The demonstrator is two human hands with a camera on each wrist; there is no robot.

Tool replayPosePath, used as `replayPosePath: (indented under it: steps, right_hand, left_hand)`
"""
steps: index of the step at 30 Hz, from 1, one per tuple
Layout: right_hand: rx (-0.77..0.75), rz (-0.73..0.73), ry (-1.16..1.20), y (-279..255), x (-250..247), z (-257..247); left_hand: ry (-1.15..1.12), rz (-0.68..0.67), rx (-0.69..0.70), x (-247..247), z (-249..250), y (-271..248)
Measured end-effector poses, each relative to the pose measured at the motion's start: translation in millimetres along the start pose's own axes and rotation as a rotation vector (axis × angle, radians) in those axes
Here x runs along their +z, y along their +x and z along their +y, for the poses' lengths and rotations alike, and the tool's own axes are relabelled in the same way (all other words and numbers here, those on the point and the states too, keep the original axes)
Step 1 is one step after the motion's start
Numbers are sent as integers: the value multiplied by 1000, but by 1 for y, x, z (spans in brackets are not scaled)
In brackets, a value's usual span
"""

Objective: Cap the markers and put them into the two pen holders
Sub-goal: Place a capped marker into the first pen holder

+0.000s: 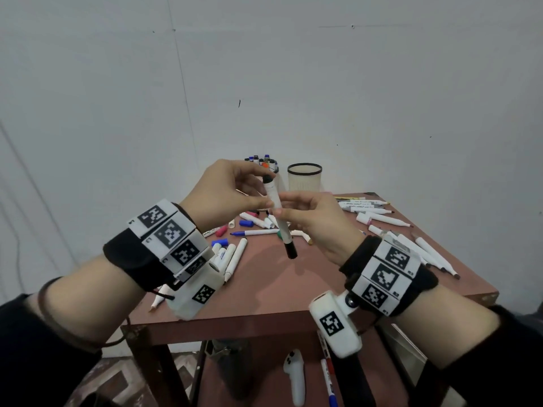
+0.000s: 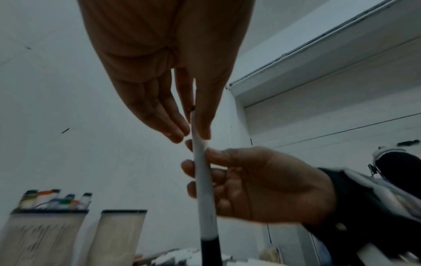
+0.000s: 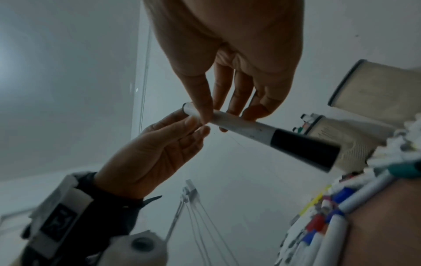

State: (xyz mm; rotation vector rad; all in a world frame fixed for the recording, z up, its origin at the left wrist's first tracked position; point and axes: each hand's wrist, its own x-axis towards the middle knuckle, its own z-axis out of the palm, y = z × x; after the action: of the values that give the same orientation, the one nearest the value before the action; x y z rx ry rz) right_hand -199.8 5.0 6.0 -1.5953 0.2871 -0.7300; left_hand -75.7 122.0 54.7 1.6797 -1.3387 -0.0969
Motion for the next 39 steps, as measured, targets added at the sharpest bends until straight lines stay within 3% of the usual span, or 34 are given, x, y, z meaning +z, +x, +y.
replayPosePath:
  steps: [5, 11, 16, 24, 30, 39]
  right_hand:
    - [-38, 90, -58, 35, -2, -4]
    - [-172, 177, -184, 91, -8, -12]
    - [-258, 299, -244, 146, -14, -9]
    - [-423, 384, -350, 216, -19, 1]
    - [-435, 397, -389, 260, -11, 8]
    - [-446, 346, -499, 295, 12, 23]
  left_hand:
    - [193, -58, -29, -6, -35, 11]
    - [651, -524, -130, -3, -85, 29]
    - [903, -734, -55, 14, -104, 42]
    - [988, -876, -52, 15, -121, 69]
    - [1015, -957, -37, 18, -128, 80]
    - [972, -970, -18, 23, -134, 88]
